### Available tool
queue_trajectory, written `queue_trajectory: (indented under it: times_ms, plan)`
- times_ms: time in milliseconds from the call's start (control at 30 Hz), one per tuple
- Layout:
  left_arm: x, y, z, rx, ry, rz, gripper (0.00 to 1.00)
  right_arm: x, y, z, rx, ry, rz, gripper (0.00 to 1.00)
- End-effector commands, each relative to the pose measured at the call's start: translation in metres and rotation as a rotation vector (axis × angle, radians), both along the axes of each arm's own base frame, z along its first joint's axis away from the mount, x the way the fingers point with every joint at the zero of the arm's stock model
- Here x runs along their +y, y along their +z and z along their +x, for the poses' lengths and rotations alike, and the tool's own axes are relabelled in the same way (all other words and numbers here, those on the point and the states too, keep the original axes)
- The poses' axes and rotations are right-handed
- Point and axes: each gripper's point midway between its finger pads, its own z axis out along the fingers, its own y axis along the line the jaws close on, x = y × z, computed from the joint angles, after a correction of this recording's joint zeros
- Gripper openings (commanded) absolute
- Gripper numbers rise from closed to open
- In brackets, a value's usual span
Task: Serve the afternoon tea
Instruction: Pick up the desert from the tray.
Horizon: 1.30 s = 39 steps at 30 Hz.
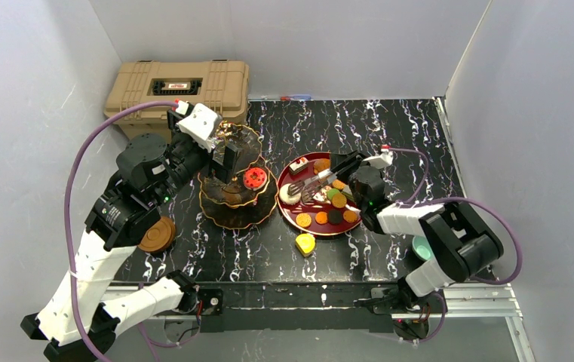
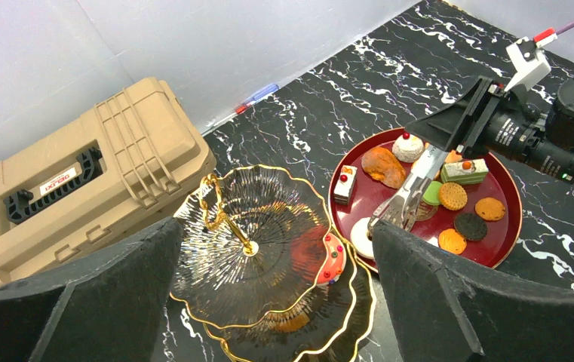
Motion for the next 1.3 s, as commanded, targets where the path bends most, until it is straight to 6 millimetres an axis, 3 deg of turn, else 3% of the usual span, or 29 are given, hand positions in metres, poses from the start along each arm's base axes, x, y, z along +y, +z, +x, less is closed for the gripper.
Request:
queue_trajectory:
  times_ms: [0,233,467,800,1033,1267]
  plan:
    - [0.003,0.009,-0.003,-0.021,0.001,-0.018,0.96,0.008,0.006,0.003,-0.032,-0.004,0.132,0.52]
    - [0.004,0.009,-0.003,-0.026,0.004,-0.02,0.96,0.016,-0.002,0.0,-0.014,-0.012,0.201,0.49]
    - [0.004,0.009,-0.003,-0.027,0.005,-0.022,0.96,0.025,-0.008,-0.003,-0.03,0.005,0.284,0.4]
    - [0.005,0.01,-0.004,-0.033,0.005,-0.017,0.96,0.035,-0.015,-0.005,-0.021,0.013,0.255,0.41]
    - [0.006,0.007,-0.005,-0.029,0.007,-0.016,0.96,0.024,0.015,-0.002,-0.105,-0.026,0.225,0.01]
    - [0.009,0.01,-0.006,-0.034,0.014,-0.02,0.97,0.03,0.063,-0.003,-0.246,0.028,0.17,0.01]
